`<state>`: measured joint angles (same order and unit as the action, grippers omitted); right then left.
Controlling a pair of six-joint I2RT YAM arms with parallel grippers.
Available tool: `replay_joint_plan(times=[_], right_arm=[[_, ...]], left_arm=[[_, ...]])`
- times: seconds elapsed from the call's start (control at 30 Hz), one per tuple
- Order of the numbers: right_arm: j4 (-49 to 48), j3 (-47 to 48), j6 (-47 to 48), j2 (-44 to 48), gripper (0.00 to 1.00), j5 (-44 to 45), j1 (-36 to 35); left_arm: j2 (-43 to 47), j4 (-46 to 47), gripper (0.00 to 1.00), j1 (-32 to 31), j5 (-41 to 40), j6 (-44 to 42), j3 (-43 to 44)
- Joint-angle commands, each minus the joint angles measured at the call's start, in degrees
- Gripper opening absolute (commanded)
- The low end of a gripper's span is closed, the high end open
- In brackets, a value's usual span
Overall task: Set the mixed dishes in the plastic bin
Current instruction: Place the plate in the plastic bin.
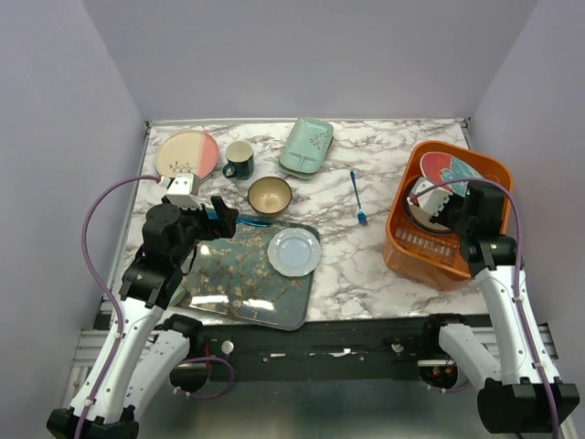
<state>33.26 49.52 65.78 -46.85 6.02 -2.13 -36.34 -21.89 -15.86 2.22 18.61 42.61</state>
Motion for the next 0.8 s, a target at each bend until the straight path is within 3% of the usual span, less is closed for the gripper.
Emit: replay_joint_plan(times=[0.0,0.3,0.77], right_arm=[[-9.7,1.2,5.76,-1.66,0.01,-10.4,6.25],[-13.38,-3.98,9.28,-6.14,0.01,-15.51,8.72],[-20.76,-9.08,11.3,-12.03,0.01,-13.06,8.81]], left_arm=[[0.92,1.59,0.99,0.21,1.21,-0.42,-0.6],[1.01,1.32,0.99,0.21,1.12,-0.33,-0.6],[1.27,1.32,0.99,0.39,1.56,-0.51,-0.77]])
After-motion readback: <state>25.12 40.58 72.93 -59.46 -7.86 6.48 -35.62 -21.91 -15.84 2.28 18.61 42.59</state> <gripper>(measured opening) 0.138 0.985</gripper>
